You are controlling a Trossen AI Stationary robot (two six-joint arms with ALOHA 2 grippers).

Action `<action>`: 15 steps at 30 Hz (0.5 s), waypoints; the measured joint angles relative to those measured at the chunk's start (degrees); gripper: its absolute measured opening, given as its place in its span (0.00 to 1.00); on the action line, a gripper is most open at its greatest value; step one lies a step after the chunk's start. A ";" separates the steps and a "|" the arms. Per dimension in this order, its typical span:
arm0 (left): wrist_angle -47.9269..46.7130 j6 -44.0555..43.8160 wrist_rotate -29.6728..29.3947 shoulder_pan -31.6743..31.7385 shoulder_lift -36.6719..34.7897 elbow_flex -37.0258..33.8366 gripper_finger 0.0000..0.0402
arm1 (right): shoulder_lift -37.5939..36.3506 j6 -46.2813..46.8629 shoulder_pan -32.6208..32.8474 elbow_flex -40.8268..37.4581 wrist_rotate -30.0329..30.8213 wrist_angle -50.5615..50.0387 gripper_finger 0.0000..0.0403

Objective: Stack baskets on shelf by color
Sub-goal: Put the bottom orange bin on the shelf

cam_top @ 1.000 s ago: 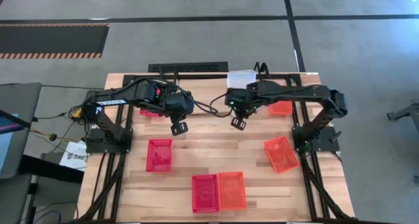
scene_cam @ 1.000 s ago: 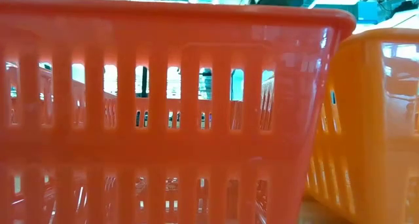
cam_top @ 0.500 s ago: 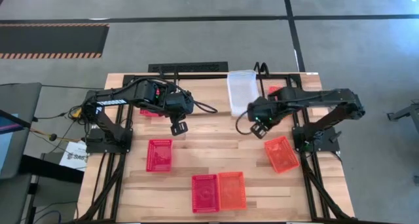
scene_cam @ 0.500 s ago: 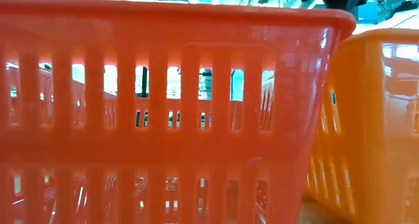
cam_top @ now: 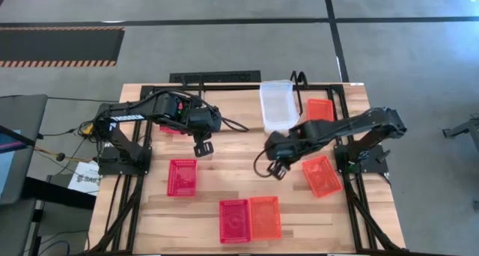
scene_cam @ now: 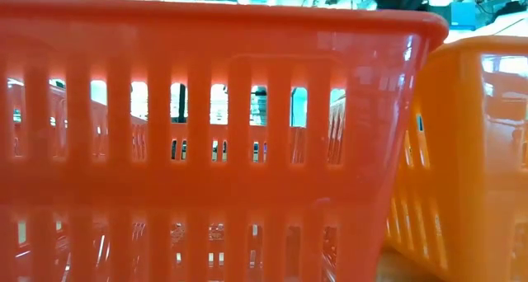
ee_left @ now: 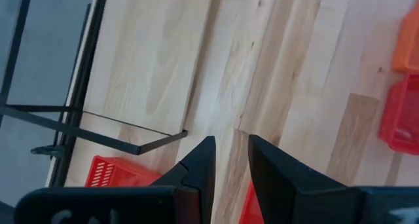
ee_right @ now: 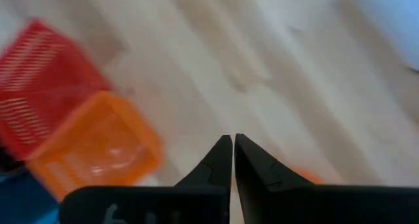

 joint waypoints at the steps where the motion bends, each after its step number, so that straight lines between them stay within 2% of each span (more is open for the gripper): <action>1: 0.02 0.44 0.32 -0.06 0.00 0.00 0.20 | 1.01 -0.42 0.56 0.00 -0.89 2.36 0.07; 4: 0.02 2.15 0.48 -0.21 0.00 0.00 0.20 | 4.16 -0.45 2.58 0.00 -3.64 6.96 0.06; 8: 0.02 4.17 1.77 -0.21 0.00 0.00 0.20 | 8.67 2.91 5.87 -0.02 -4.99 7.36 0.06; 15: 0.02 6.24 2.98 -0.21 0.02 0.00 0.20 | 15.38 5.60 9.12 0.00 -10.75 8.67 0.14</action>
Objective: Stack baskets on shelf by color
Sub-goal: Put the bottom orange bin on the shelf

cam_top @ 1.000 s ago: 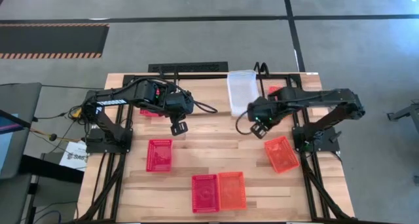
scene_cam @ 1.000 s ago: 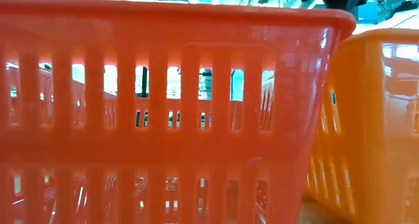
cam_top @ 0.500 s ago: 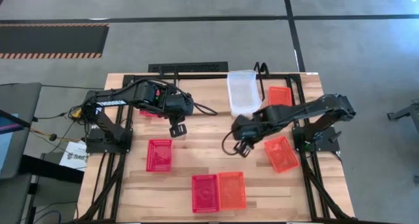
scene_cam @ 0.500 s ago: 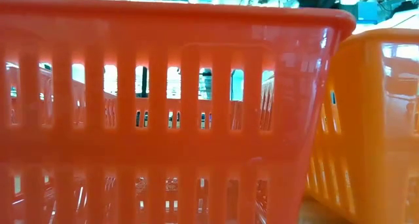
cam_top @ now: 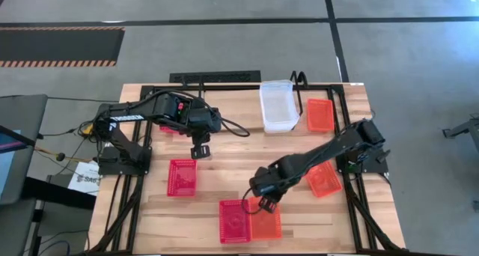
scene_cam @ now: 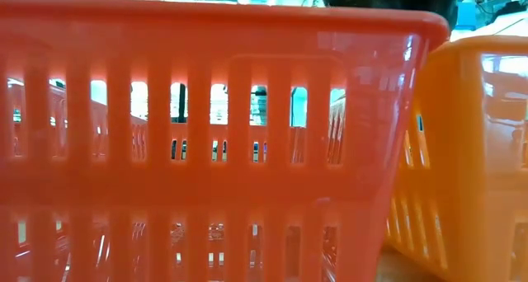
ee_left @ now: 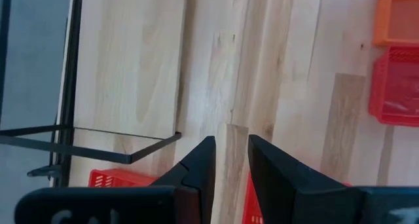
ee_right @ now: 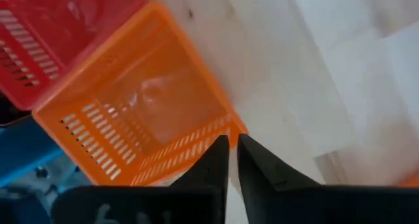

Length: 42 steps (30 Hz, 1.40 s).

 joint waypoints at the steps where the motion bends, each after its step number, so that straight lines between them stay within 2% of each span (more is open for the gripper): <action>1: 0.00 -0.02 0.00 0.00 0.00 0.00 0.20 | 0.70 -0.55 0.11 0.00 -0.39 0.29 0.15; 16: 0.00 -8.46 0.42 0.00 0.00 0.00 0.20 | 2.78 -17.99 -0.87 0.02 -2.25 5.10 0.40; 25: 0.00 -13.12 0.39 0.00 0.00 0.00 0.20 | 9.45 -26.17 0.28 -0.02 -2.87 5.51 0.43; 31: 0.00 -13.99 0.39 0.00 0.00 0.00 0.20 | 12.87 -28.74 0.03 0.00 -5.82 4.24 0.39; 34: 0.00 -14.05 0.39 0.00 0.00 0.00 0.20 | 12.98 -28.86 -0.30 0.00 -7.38 4.14 0.29; 38: 0.00 -14.10 0.37 0.00 0.00 0.00 0.20 | 12.70 -28.99 -0.81 0.00 -7.36 4.28 0.06; 39: 0.00 -14.12 0.29 0.00 0.00 0.00 0.20 | 12.46 -28.89 -0.99 0.00 -7.34 4.36 0.04; 42: 0.01 -14.12 0.12 0.00 0.00 0.00 0.20 | 12.37 -27.88 -1.75 0.68 -6.96 4.28 0.03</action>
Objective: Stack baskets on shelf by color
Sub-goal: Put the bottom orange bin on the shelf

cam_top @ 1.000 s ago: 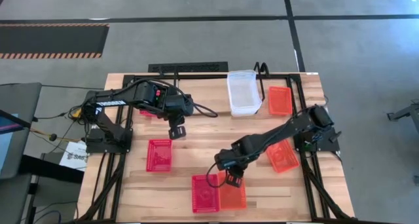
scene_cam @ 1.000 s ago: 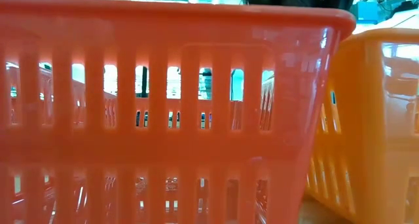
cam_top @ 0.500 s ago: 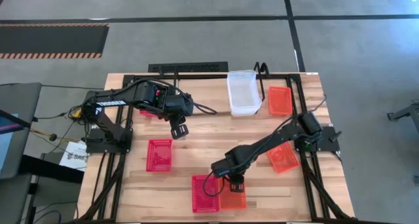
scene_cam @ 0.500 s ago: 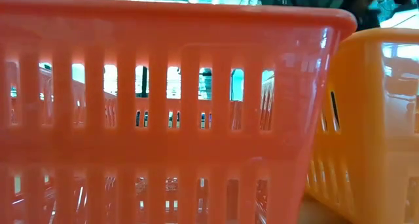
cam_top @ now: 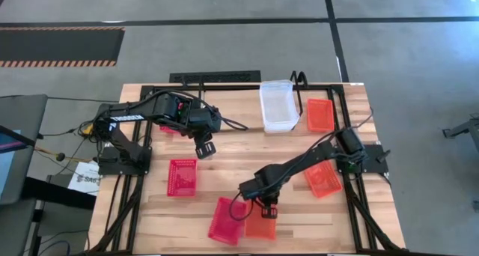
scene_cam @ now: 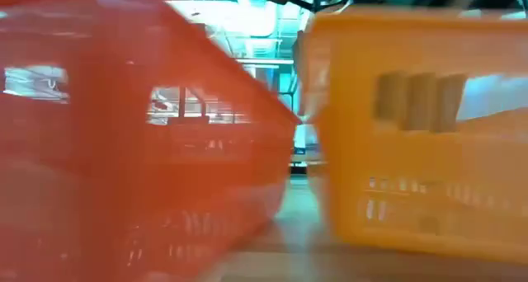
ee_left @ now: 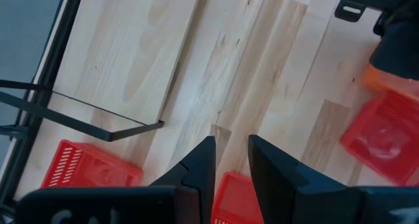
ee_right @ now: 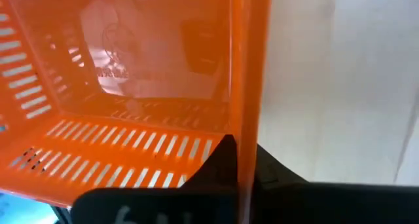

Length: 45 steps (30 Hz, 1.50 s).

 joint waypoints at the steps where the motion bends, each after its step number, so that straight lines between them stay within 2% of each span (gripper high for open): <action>1: -0.01 0.03 -0.04 0.00 0.00 0.00 0.20 | 0.02 0.01 -0.09 0.67 0.86 -0.72 0.02; 4: -0.01 0.09 -0.08 0.00 0.00 0.00 0.20 | 0.02 -0.22 -0.49 3.77 5.79 -4.28 0.01; 6: -0.01 0.09 -0.62 0.00 0.00 0.00 0.20 | 0.02 -0.26 -0.80 7.16 10.67 -10.73 0.01; 12: 0.04 -1.15 -8.16 -0.02 0.00 0.00 0.20 | 0.02 3.77 -2.25 21.13 30.34 -34.23 0.01; 17: 1.01 -2.68 -16.60 0.00 0.00 0.02 0.20 | -7.03 5.53 -4.57 25.50 41.55 -32.15 0.01; 20: 1.60 -2.78 -16.82 -0.02 0.00 0.02 0.20 | -12.63 12.50 -6.59 25.38 51.05 -34.85 0.00; 23: 4.00 -2.65 -17.58 -0.07 0.00 0.02 0.20 | -19.40 16.70 -8.11 25.29 59.89 -33.08 0.00; 26: 8.91 -0.17 -19.16 -0.03 0.00 0.01 0.20 | -25.00 18.63 -8.91 25.35 65.85 -33.21 0.00; 30: 17.71 6.43 -18.17 0.00 0.00 0.04 0.20 | -28.71 17.80 -9.87 25.22 70.86 -32.67 0.00; 37: 32.43 13.77 -7.97 0.00 -1.18 0.04 0.16 | -31.44 17.16 -11.97 25.22 73.39 -34.47 0.00; 40: 38.58 15.73 -8.47 -0.04 -1.36 0.09 0.11 | -31.39 16.65 -12.59 25.20 73.39 -34.41 0.00; 45: 42.66 16.57 -10.35 0.68 -1.13 0.07 0.08 | -29.77 15.65 -12.71 25.04 73.15 -33.98 0.00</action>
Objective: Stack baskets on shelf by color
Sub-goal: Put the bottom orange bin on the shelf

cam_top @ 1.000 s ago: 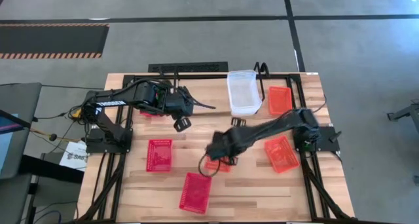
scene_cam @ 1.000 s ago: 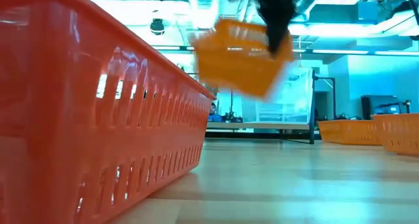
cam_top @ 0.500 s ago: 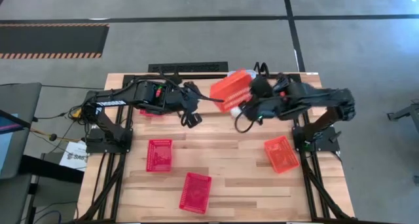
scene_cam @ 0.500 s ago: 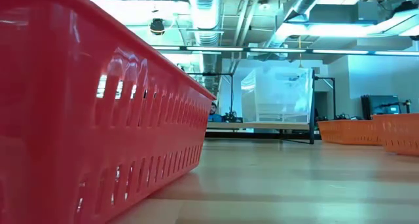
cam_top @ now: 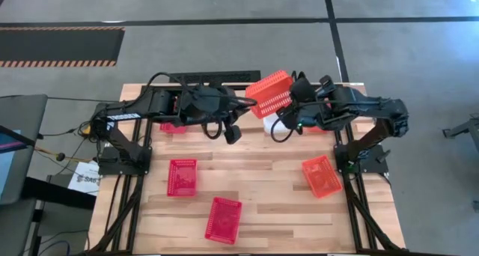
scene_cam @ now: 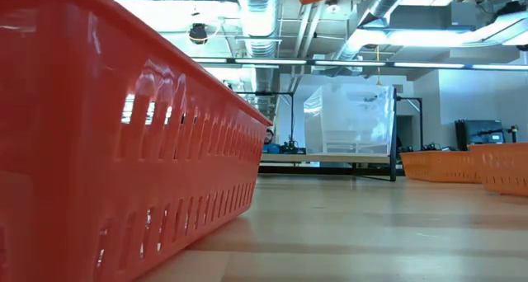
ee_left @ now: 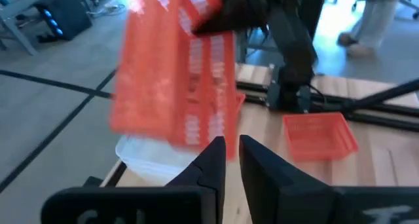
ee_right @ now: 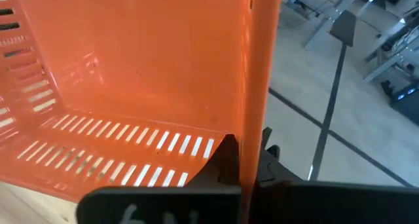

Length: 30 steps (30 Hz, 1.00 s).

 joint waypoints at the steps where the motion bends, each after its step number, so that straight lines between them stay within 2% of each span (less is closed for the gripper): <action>1: 0.19 0.00 -0.04 0.13 0.13 0.00 0.09 | 0.49 -0.29 0.06 0.14 0.08 0.06 0.00; 5: 1.13 0.13 -0.28 0.11 0.30 -0.05 0.14 | 1.40 -1.62 0.48 0.15 -0.09 0.64 0.00; 11: 1.09 0.13 -1.93 0.11 0.25 -0.02 0.32 | 1.70 -4.93 1.90 0.11 -0.51 4.67 0.00; 15: 0.87 2.10 -4.89 0.43 1.18 0.02 0.42 | 1.75 -8.65 3.73 0.09 -0.63 10.47 0.00; 17: 1.49 3.61 -6.41 0.87 2.41 0.09 0.44 | 1.77 -10.47 4.56 0.09 -0.61 12.20 0.00; 20: 0.82 4.76 -8.37 0.96 3.51 -0.04 0.41 | 1.81 -11.79 5.52 0.09 -0.85 13.37 0.00; 23: 0.06 5.78 -9.56 0.98 4.03 -0.02 0.32 | 1.80 -11.34 6.13 0.09 -2.00 12.59 0.00; 27: 0.74 4.99 -8.57 0.81 3.84 0.00 0.21 | 1.76 -11.36 6.32 0.09 -2.61 12.39 0.00; 30: 0.76 4.61 -5.70 -0.25 2.86 0.02 0.18 | 1.76 -11.22 5.93 0.10 -3.45 10.70 0.00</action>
